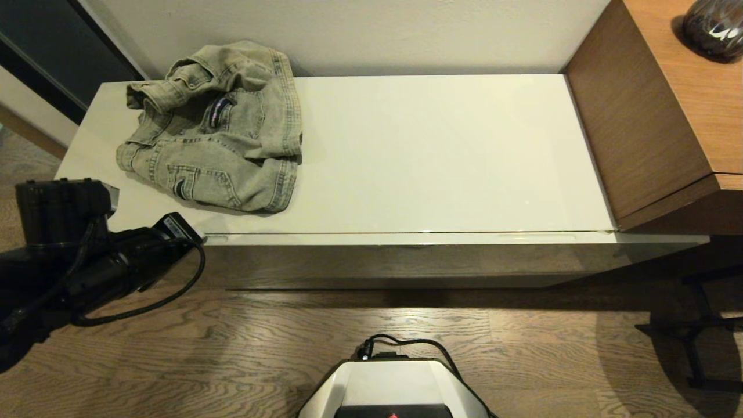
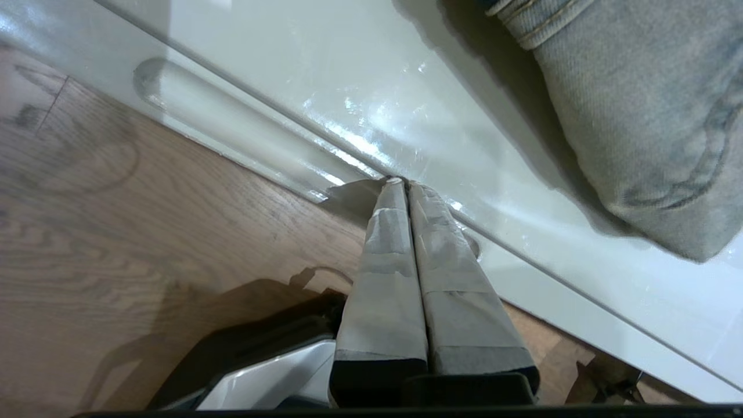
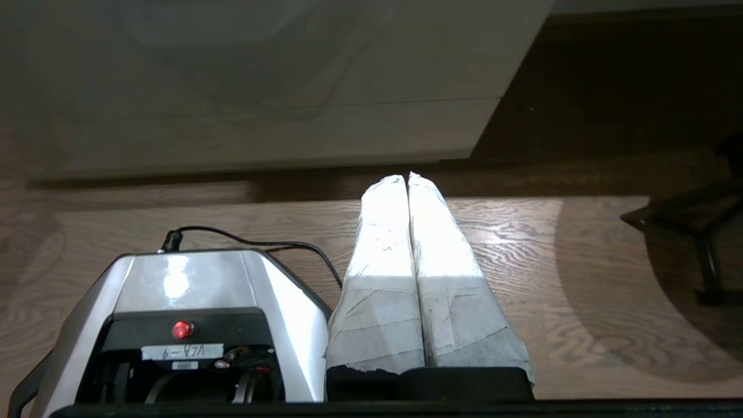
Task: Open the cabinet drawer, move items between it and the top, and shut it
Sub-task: Open the drawer
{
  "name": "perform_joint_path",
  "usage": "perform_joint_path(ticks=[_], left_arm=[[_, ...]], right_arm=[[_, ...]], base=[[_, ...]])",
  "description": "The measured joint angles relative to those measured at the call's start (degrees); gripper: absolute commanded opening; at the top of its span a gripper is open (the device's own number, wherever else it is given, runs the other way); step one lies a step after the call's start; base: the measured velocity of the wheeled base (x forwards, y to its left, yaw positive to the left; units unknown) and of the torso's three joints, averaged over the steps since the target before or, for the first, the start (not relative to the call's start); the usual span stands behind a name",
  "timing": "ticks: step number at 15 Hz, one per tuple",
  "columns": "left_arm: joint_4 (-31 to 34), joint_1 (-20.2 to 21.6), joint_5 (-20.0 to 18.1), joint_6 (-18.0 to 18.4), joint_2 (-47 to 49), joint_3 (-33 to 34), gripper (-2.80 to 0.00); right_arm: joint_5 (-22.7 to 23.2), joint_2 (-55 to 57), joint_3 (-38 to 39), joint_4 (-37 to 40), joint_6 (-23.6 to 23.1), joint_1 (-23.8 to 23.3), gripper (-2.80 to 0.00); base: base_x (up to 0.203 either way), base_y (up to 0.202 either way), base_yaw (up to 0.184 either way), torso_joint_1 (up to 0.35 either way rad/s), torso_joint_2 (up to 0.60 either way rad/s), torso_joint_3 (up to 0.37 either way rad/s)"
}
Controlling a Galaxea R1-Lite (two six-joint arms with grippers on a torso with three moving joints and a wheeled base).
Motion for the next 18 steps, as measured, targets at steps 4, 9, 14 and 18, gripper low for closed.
perform_joint_path(ticks=[4,9,14,18], left_arm=[[-0.3,0.0,0.1,0.2,2.9,-0.5,-2.80],[-0.9,-0.2,-0.2,2.1,3.5,3.4,-2.80],[-0.4,-0.3,-0.8,2.7,2.7,9.6,-2.80],[5.4,-0.3,-2.3,2.6,0.1,13.5,-2.80]], right_arm=[[0.0,0.0,0.0,0.0,0.0,0.0,-2.80],[0.0,0.0,0.0,0.0,0.0,0.0,-2.80],[0.0,0.0,0.0,0.0,0.0,0.0,-2.80],[0.0,0.0,0.0,0.0,0.0,0.0,-2.80]], base=[[0.000,0.000,0.000,0.000,0.00,0.000],[0.000,0.000,0.000,0.000,0.00,0.000],[0.000,0.000,0.000,0.000,0.00,0.000],[0.000,0.000,0.000,0.000,0.00,0.000]])
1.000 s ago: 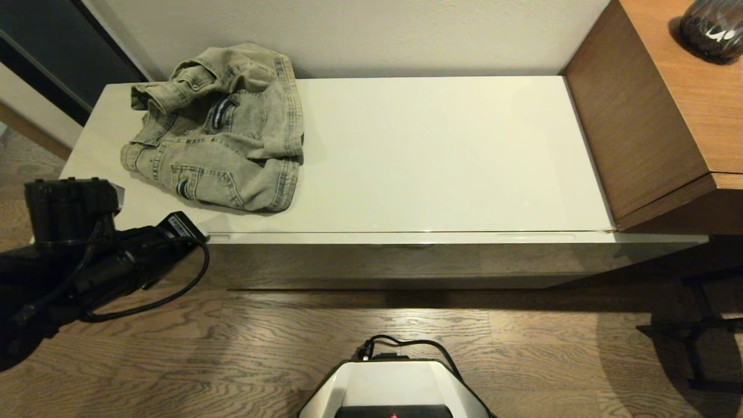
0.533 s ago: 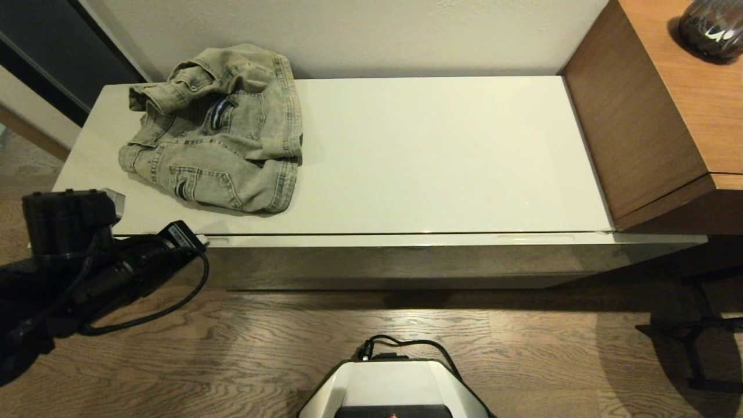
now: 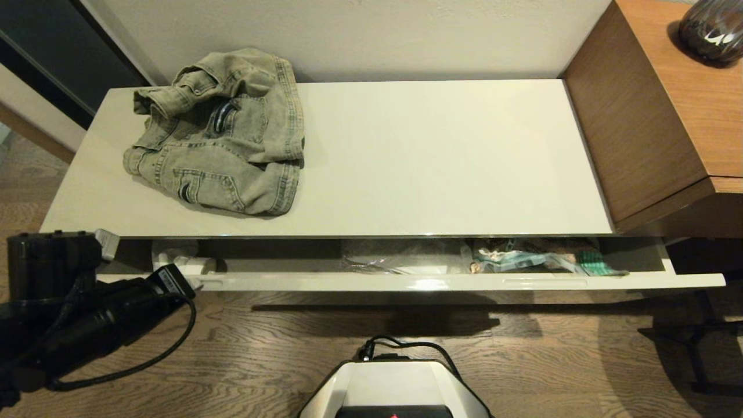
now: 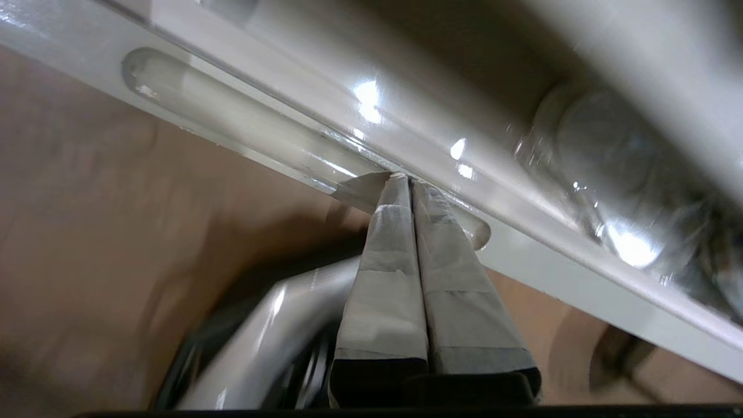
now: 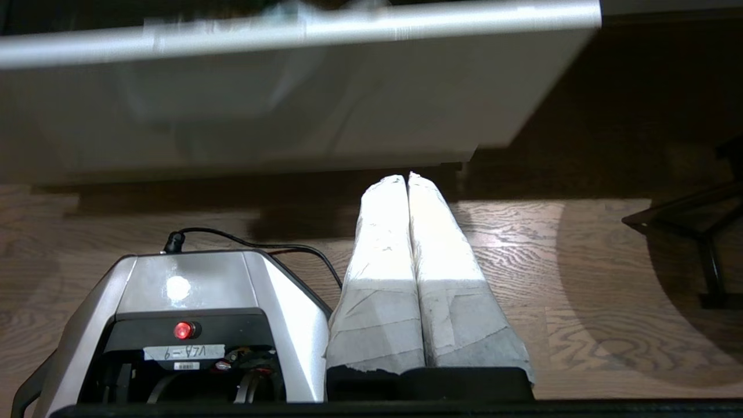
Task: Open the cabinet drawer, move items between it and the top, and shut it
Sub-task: Open the drawer, then pick up the shorts on the table
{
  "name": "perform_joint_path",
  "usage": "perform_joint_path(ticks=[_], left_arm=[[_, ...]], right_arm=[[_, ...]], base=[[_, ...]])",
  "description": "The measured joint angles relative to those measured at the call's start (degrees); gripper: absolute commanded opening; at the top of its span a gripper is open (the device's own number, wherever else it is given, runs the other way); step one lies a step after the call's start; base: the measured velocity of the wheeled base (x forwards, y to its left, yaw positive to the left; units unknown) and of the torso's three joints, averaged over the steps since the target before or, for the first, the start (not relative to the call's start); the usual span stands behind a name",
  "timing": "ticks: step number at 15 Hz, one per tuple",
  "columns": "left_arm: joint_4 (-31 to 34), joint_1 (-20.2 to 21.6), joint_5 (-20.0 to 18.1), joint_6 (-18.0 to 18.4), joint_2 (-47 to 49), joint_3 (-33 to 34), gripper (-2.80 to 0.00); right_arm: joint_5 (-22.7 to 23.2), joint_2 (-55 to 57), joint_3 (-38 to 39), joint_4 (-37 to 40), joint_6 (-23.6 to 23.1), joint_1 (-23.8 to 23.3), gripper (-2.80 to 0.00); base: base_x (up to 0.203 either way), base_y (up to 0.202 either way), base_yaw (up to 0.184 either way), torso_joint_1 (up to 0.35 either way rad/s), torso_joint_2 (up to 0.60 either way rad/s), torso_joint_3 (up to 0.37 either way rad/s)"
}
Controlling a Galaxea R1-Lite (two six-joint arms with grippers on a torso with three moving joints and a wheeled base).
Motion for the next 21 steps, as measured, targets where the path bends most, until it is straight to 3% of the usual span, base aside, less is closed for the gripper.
perform_joint_path(ticks=[4,7,12,13,16,19,21], left_arm=[[15.8,-0.2,-4.8,-0.3,-8.5,2.2,-2.80],[31.0,-0.4,-11.4,-1.0,-19.4,0.9,-2.80],[58.0,-0.3,-22.4,-5.9,-42.8,-11.0,-2.80],[63.2,-0.3,-23.2,-6.3,-46.4,-13.0,-2.80],[72.0,0.0,-19.9,-6.9,-54.9,-16.5,-2.80],[79.8,0.1,-13.2,-6.5,-57.4,-18.6,-2.80],[83.9,0.1,-11.4,-6.5,-58.4,-19.5,-2.80]], right_arm=[[0.0,0.0,0.0,0.0,0.0,0.0,-2.80],[0.0,0.0,0.0,0.0,0.0,0.0,-2.80],[0.0,0.0,0.0,0.0,0.0,0.0,-2.80],[0.0,0.0,0.0,0.0,0.0,0.0,-2.80],[0.0,0.0,0.0,0.0,0.0,0.0,-2.80],[0.0,0.0,0.0,0.0,0.0,0.0,-2.80],[0.0,0.0,0.0,0.0,0.0,0.0,-2.80]], base=[[0.000,0.000,0.000,0.000,0.00,0.000],[0.000,0.000,0.000,0.000,0.00,0.000],[0.000,0.000,0.000,0.000,0.00,0.000],[0.000,0.000,0.000,0.000,0.00,0.000],[0.000,0.000,0.000,0.000,0.00,0.000],[0.000,0.000,0.000,0.000,0.00,0.000],[0.000,0.000,0.000,0.000,0.00,0.000]])
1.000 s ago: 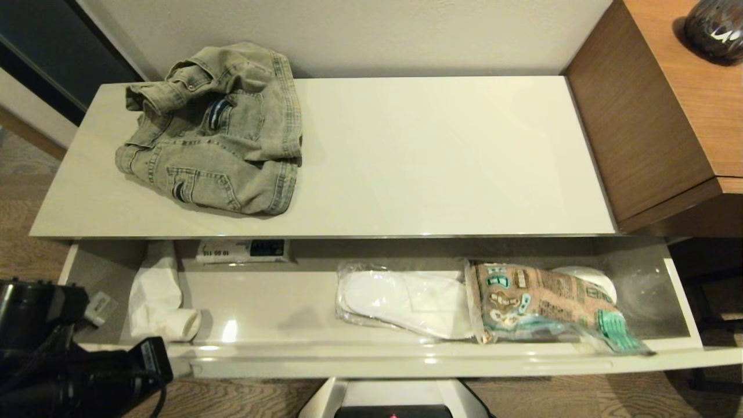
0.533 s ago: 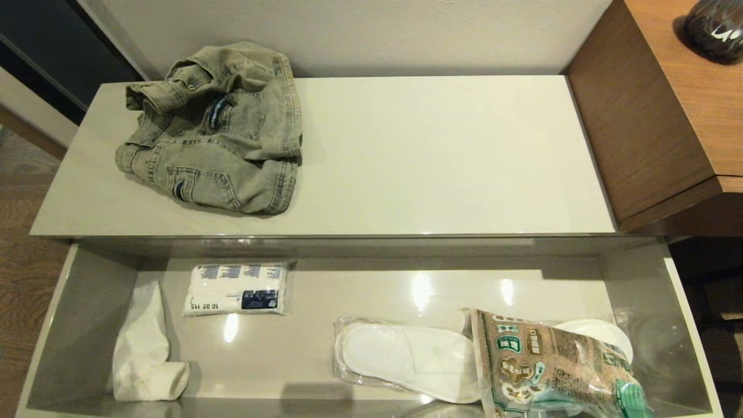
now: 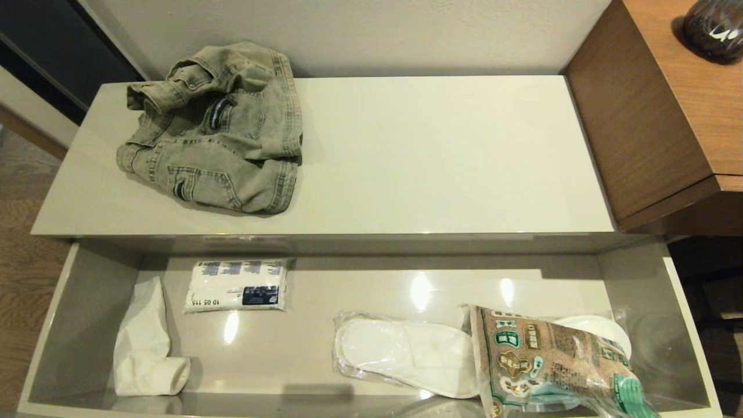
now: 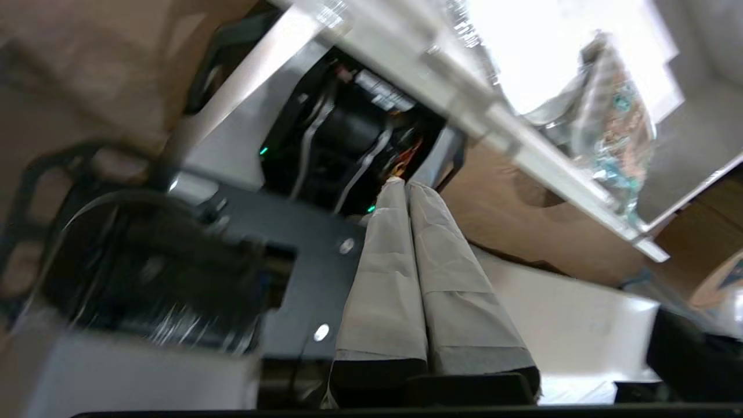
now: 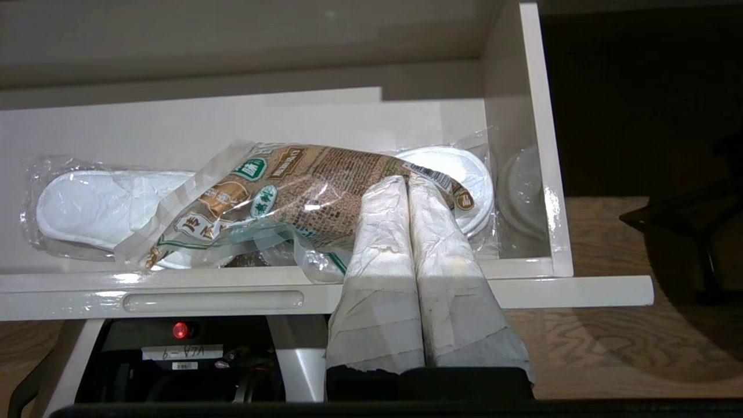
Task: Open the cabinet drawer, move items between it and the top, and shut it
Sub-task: Pick up the shorts on the table
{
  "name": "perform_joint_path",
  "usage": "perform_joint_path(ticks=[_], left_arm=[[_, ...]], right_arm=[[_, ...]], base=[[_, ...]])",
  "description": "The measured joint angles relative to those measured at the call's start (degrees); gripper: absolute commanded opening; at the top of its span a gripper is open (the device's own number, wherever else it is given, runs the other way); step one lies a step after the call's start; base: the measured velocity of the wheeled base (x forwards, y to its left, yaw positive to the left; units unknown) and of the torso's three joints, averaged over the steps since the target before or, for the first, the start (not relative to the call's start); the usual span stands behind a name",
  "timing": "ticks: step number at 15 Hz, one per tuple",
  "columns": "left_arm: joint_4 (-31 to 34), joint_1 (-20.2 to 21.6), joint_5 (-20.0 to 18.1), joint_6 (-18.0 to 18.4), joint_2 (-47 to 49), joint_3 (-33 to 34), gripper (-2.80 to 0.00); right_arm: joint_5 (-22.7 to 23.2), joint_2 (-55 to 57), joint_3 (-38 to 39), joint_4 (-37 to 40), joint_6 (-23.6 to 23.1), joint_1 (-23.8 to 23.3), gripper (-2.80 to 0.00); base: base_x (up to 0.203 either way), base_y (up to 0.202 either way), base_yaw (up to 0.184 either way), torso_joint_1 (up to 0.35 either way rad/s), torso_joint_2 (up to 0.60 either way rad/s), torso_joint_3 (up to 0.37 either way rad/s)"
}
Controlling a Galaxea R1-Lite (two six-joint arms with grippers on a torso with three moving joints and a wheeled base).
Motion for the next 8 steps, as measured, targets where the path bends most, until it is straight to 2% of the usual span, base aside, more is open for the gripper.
perform_joint_path(ticks=[4,8], left_arm=[[7.6,0.0,0.7,0.0,-2.8,-3.4,-2.80],[17.0,0.0,0.6,0.1,-4.4,-9.6,-2.80]], right_arm=[[0.0,0.0,0.0,0.0,0.0,0.0,-2.80],[0.0,0.0,0.0,0.0,0.0,0.0,-2.80]], base=[[0.000,0.000,0.000,0.000,0.00,0.000],[0.000,0.000,0.000,0.000,0.00,0.000]])
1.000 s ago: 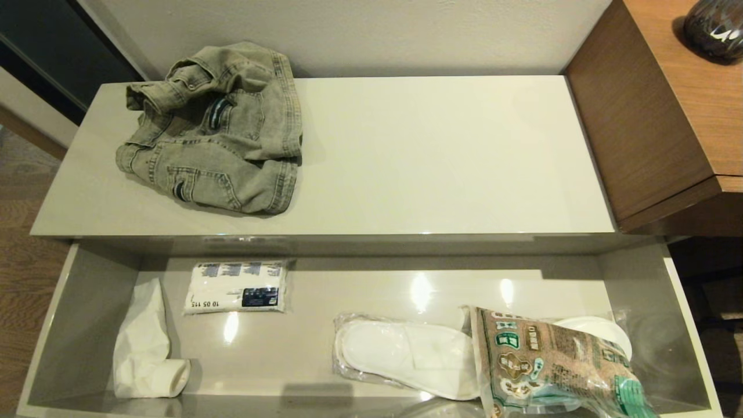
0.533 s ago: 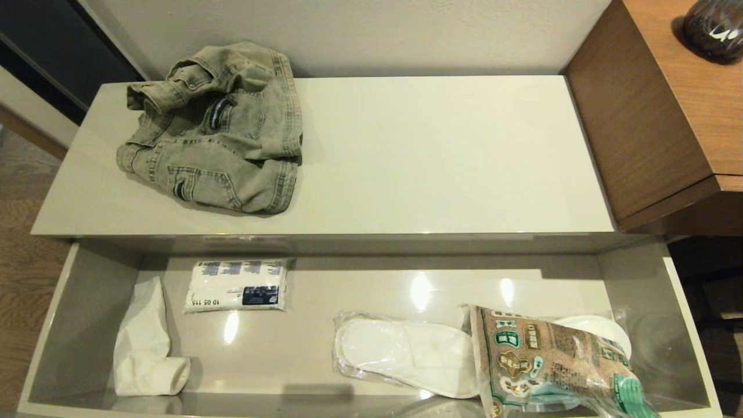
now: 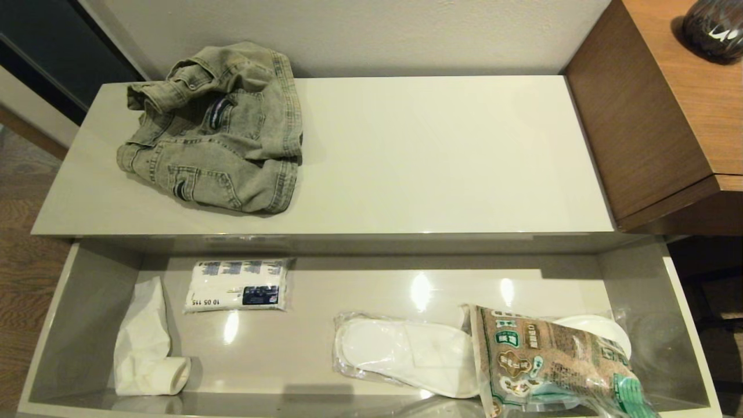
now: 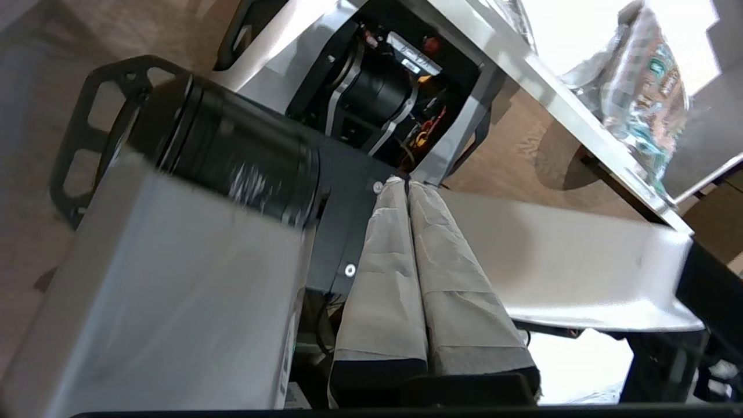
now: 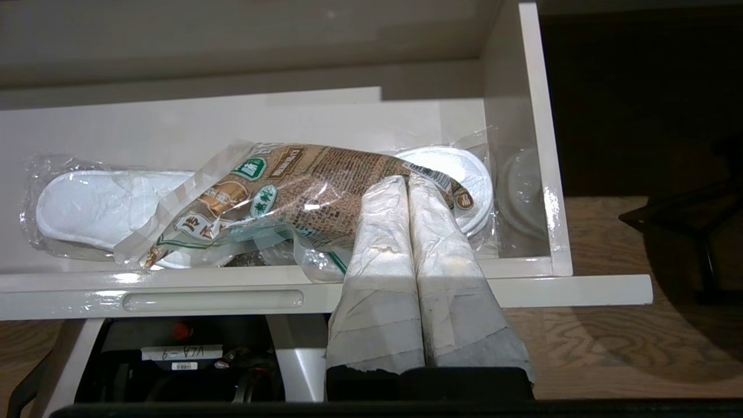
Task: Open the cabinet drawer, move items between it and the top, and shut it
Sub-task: Pick up the shorts on the table
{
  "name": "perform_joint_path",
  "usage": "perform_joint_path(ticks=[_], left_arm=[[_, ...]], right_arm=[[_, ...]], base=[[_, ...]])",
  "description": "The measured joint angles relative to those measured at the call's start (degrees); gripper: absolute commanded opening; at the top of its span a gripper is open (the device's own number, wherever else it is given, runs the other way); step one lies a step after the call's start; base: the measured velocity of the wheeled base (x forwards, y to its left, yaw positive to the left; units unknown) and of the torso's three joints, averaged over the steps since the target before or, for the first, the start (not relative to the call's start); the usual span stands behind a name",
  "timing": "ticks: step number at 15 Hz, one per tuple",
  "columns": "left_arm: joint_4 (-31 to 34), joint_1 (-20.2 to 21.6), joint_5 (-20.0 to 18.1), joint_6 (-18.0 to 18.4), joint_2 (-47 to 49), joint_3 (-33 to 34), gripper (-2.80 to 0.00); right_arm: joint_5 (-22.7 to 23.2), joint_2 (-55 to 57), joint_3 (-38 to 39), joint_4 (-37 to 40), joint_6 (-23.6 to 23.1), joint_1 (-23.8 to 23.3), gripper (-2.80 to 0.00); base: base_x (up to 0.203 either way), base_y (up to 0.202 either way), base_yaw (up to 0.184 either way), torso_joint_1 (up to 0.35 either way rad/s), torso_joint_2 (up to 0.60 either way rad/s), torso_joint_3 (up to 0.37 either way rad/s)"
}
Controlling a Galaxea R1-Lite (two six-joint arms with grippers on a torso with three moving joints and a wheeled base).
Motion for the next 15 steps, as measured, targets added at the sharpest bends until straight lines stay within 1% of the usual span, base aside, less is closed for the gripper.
perform_joint_path(ticks=[3,6,8,11,13,15], left_arm=[[4.1,0.0,0.0,0.4,-0.7,-4.2,-2.80],[3.8,0.1,0.7,3.0,-1.3,-5.4,-2.80],[-1.1,0.2,2.9,5.2,-1.0,-6.1,-2.80],[-12.0,0.3,6.3,9.5,3.3,-6.7,-2.80],[-19.3,0.4,7.1,11.7,8.5,-8.1,-2.80],[-24.8,0.4,7.2,12.3,15.2,-10.7,-2.80]], right_arm=[[0.0,0.0,0.0,0.0,0.0,0.0,-2.80],[0.0,0.0,0.0,0.0,0.0,0.0,-2.80],[0.0,0.0,0.0,0.0,0.0,0.0,-2.80],[0.0,0.0,0.0,0.0,0.0,0.0,-2.80],[0.0,0.0,0.0,0.0,0.0,0.0,-2.80],[0.0,0.0,0.0,0.0,0.0,0.0,-2.80]], base=[[0.000,0.000,0.000,0.000,0.00,0.000],[0.000,0.000,0.000,0.000,0.00,0.000],[0.000,0.000,0.000,0.000,0.00,0.000],[0.000,0.000,0.000,0.000,0.00,0.000],[0.000,0.000,0.000,0.000,0.00,0.000],[0.000,0.000,0.000,0.000,0.00,0.000]])
